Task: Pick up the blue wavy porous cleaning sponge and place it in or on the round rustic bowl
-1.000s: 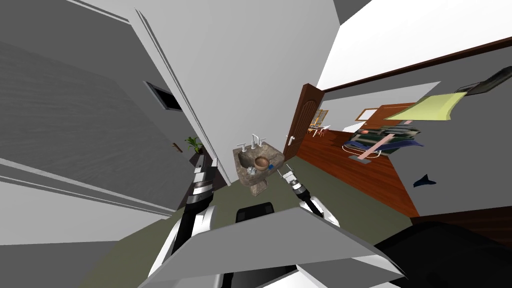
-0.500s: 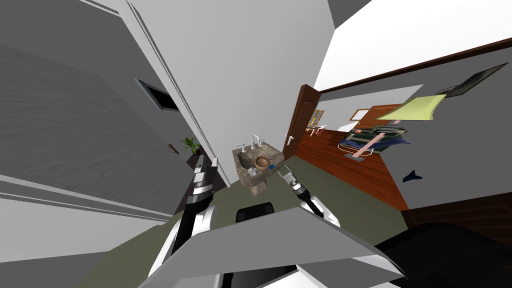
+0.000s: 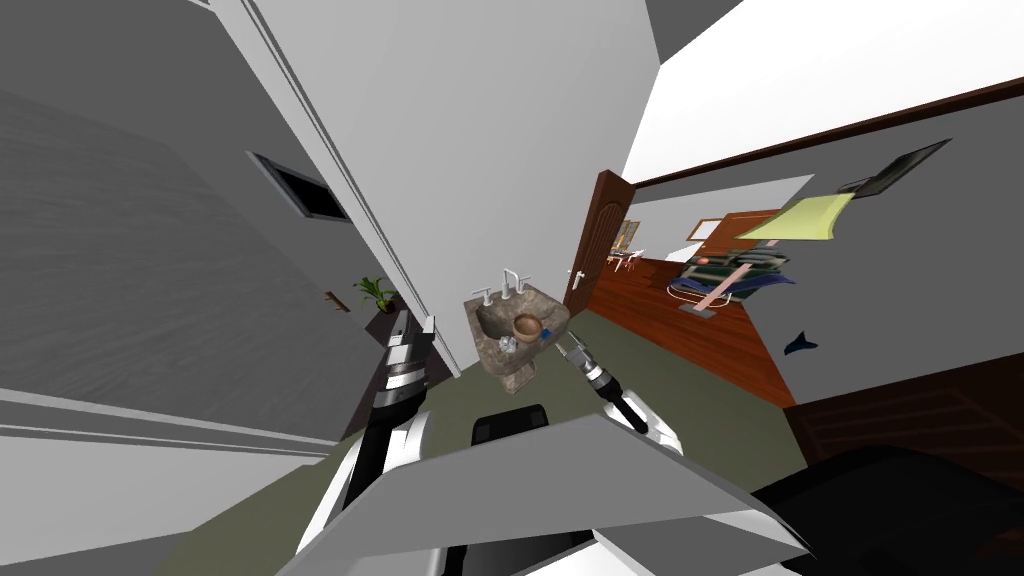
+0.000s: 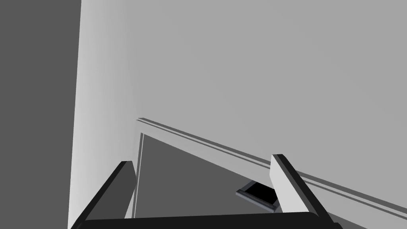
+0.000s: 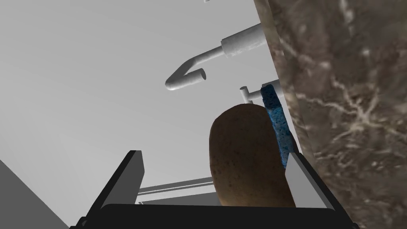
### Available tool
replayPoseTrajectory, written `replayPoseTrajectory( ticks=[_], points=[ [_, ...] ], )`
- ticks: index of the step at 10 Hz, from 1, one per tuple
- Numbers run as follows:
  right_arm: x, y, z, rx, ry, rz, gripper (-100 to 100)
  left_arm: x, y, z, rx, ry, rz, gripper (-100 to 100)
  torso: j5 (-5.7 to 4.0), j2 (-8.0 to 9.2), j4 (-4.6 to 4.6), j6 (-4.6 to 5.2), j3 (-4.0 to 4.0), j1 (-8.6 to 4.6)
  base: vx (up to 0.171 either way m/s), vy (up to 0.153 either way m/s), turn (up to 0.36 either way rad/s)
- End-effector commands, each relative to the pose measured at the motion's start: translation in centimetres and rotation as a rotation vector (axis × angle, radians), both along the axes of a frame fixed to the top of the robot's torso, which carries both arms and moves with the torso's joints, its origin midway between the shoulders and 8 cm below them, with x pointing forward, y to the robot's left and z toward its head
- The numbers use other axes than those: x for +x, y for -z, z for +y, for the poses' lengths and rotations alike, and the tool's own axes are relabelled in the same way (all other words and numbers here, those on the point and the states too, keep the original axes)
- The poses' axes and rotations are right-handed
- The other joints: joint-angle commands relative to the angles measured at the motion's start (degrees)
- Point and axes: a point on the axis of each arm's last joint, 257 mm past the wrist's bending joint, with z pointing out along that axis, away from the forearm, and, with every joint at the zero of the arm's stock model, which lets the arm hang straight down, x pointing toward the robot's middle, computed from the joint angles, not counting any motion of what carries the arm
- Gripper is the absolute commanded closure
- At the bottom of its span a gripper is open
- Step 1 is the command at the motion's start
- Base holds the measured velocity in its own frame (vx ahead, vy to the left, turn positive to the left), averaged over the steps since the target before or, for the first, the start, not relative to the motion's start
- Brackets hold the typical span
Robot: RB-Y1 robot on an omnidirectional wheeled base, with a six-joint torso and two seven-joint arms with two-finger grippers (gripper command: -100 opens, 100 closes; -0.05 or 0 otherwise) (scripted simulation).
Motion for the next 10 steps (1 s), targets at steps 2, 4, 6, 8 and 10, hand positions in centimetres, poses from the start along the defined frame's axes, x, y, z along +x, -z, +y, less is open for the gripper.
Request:
replayPoseTrajectory(
  ticks=[2, 4, 6, 8, 10],
  points=[
    [0.0, 1.0, -0.2, -0.092, -0.003, -0.005, -100, 0.0, 0.0, 0.0, 0.0, 0.0, 0.0, 0, 0.0, 0.01, 0.0, -0.01, 0.01, -0.01, 0.023, 0.051, -0.058],
    [0.1, 1.6, -0.5, -0.154, -0.004, -0.011, -100, 0.0, 0.0, 0.0, 0.0, 0.0, 0.0, 0, 0.0, -0.02, 0.0, -0.02, -0.01, -0.02, 0.024, 0.057, -0.046],
    [0.2, 2.1, -0.7, -0.208, -0.008, -0.015, -100, 0.0, 0.0, 0.0, 0.0, 0.0, 0.0, 0, 0.02, -0.02, -0.01, 0.0, -0.01, 0.06, 0.02, 0.071, -0.069],
    [0.3, 2.9, -1.2, -0.295, -0.016, -0.021, -100, 0.0, 0.0, 0.0, 0.0, 0.0, 0.0, 0, 0.02, -0.02, 0.0, -0.01, -0.01, 0.07, 0.027, 0.082, -0.061],
    [0.5, 3.4, -1.7, -0.362, -0.024, -0.028, -100, 0.0, 0.0, 0.0, 0.0, 0.0, 0.0, 0, 0.02, -0.06, -0.01, -0.01, -0.04, 0.08, 0.042, 0.078, -0.047]
  ],
)
